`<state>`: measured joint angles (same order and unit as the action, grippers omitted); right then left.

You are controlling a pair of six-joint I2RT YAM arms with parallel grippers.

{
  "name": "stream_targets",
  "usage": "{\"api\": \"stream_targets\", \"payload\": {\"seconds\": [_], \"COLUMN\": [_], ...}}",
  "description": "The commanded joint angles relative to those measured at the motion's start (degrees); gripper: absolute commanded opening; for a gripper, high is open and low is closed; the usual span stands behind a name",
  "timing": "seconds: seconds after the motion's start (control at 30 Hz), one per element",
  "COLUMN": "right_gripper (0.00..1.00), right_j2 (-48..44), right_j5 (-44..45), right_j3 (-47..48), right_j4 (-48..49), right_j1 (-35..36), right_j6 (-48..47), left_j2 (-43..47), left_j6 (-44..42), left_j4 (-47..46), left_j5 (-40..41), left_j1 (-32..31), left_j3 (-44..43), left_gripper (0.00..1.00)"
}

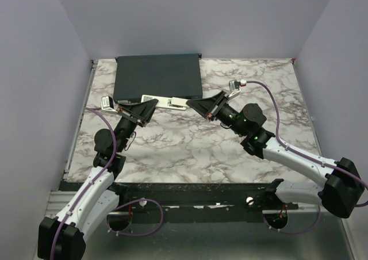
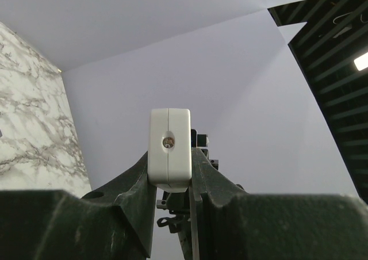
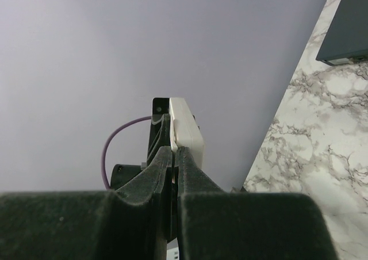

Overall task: Load the batteries into the remote control
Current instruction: Load the battery cover into the remote control.

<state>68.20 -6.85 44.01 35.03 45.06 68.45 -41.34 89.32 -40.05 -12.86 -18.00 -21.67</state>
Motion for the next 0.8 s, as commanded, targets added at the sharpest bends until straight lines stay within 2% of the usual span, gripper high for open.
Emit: {"api": "stream_targets", "payload": {"seconds": [0.0,0.37,0.77], "right_gripper": [0.01,0.01,0.01], "right_j2": [0.4,-0.9,-0.6], "right_j5": [-3.0,-3.1,-4.9], "right_j3": [0.9,-0.2,-1.3], "right_j4": [-2.4,-2.6,1.5], "right_j1": [1.8,1.8,1.8], "right_j6": [-1.6,-1.8,-0.9], "left_j2": [0.7,1.1,1.0], "left_j6": [0.7,0.7,0.9], "left_j4": [-1.7,-1.3,-1.2], "left_j5": [-0.7,-0.2,0.0], "left_j1": [-0.7,-0.6,-0.6], "left_j3": [-0.6,-0.3,0.2], "left_gripper": [0.00,0.00,0.00]}}
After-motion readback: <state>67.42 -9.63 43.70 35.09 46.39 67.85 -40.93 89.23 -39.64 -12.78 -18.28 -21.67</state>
